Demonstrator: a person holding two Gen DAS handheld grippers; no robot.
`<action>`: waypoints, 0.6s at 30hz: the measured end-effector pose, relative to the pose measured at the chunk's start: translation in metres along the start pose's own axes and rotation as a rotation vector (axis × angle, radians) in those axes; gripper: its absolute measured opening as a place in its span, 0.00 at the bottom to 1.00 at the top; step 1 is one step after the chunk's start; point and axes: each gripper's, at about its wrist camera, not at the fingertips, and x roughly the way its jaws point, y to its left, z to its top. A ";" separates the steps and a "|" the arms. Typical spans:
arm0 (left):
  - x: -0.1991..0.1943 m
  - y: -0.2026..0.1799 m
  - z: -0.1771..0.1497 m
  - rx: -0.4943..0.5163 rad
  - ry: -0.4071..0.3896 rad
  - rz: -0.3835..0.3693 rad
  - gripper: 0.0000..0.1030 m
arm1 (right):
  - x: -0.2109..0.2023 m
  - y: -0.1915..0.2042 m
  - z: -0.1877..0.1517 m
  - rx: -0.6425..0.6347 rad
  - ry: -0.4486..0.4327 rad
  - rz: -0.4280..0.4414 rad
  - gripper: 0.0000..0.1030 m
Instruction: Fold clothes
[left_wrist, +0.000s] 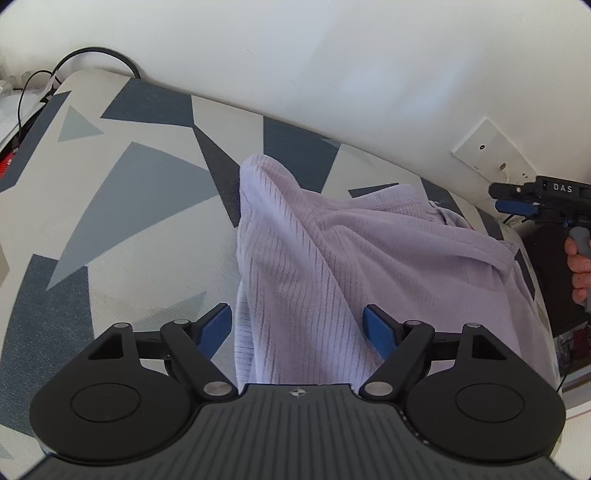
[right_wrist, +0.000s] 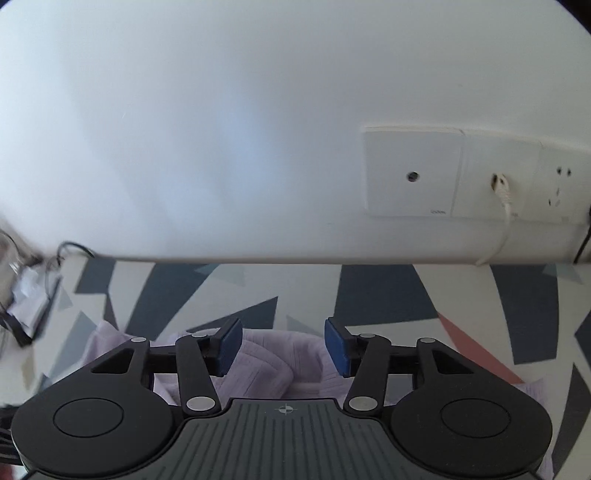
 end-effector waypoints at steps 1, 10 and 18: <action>0.000 -0.001 0.000 0.006 0.004 -0.003 0.77 | -0.002 -0.008 -0.001 0.018 0.020 0.004 0.44; 0.006 -0.001 -0.006 -0.007 0.023 -0.019 0.77 | -0.021 -0.064 -0.010 0.209 0.162 0.105 0.39; 0.006 -0.002 -0.008 -0.015 0.025 -0.016 0.77 | -0.005 -0.042 -0.002 0.120 0.137 0.056 0.37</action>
